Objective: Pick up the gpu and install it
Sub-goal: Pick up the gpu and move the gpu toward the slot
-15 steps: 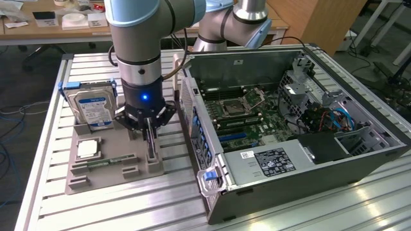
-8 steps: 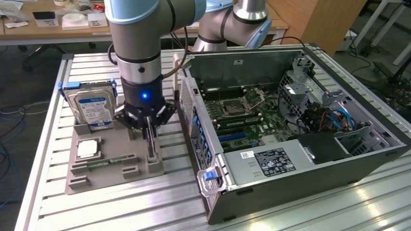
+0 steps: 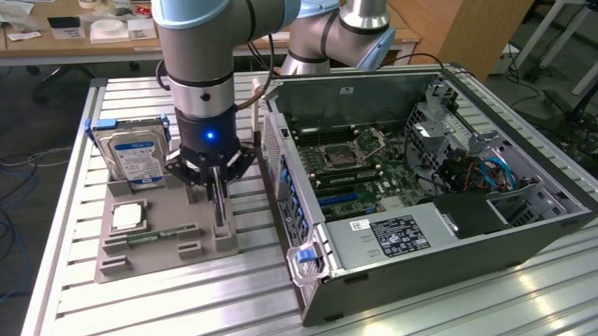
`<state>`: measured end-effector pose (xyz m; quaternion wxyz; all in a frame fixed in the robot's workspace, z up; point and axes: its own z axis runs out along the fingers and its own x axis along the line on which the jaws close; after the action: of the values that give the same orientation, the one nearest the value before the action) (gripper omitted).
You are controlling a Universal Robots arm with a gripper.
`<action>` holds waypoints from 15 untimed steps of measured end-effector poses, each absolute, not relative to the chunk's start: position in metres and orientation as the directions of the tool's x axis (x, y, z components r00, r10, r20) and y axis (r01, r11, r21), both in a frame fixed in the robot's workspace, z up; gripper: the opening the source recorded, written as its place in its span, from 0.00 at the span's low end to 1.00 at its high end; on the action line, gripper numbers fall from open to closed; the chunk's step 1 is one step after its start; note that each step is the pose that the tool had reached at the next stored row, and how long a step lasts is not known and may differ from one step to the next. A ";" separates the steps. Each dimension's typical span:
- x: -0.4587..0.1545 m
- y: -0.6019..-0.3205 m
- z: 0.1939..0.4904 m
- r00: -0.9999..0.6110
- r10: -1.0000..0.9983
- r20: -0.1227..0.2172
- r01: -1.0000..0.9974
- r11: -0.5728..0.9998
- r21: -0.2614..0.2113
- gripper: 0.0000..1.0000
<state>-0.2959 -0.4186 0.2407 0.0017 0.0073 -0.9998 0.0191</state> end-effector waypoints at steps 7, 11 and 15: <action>-0.296 -0.419 0.248 -1.000 -0.014 0.005 -0.015 0.999 -0.038 0.28; -0.296 -0.419 0.252 -1.000 -0.014 0.005 -0.015 0.999 -0.038 0.28; -0.296 -0.419 0.255 -1.000 -0.014 0.006 -0.015 0.999 -0.037 0.28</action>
<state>-0.2959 -0.4186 0.2549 0.0026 0.0073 -0.9998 0.0187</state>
